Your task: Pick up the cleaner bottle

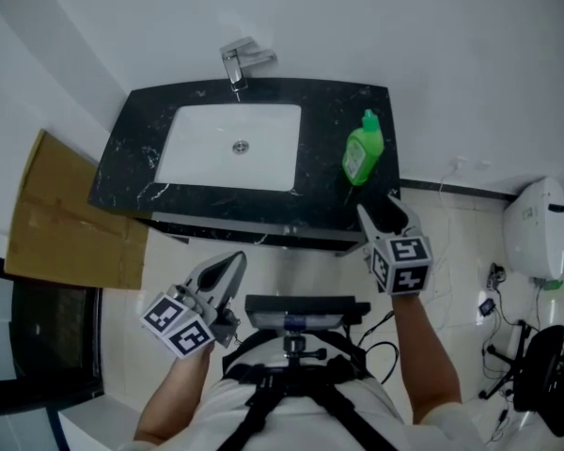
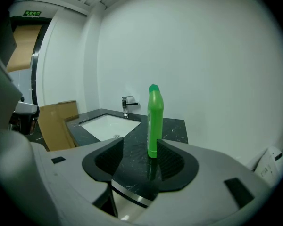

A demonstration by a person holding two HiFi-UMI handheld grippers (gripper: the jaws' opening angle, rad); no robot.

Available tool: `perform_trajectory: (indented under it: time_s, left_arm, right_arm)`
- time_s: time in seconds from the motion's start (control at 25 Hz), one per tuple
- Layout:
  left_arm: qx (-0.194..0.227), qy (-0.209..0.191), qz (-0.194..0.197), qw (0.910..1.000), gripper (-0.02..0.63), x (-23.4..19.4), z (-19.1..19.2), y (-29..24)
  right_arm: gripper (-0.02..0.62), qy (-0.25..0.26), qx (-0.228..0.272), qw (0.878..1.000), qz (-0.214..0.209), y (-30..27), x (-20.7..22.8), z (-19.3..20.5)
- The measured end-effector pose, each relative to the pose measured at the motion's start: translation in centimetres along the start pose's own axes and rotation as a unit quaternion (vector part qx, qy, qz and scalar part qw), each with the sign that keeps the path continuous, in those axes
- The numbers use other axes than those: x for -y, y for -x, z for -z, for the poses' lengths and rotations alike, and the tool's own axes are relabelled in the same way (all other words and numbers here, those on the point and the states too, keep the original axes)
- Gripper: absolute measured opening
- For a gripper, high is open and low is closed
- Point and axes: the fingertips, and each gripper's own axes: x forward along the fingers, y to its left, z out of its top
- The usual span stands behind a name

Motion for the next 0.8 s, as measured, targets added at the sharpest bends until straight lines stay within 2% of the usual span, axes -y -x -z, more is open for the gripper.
perform_trajectory:
  time_s: [0.32,0.6,0.8]
  left_arm:
    - [-0.01,0.009,0.01,0.9999,-0.006,-1.6,0.0,-0.6]
    - [-0.029,0.0,0.062,0.9977,-0.006,-4.9,-2.1,-0.5]
    - [-0.048,0.004,0.091,0.9947,-0.005,-6.8,-2.1,-0.7]
  right_arm:
    - [0.216,-0.001,-0.001,1.0,0.013,-1.2,0.0,-0.5]
    - [0.216,-0.021,-0.004,0.997,0.071,-1.4,-0.8,-0.1]
    - [0.216,-0.026,-0.008,0.995,0.1,-1.0,-1.7,0.3]
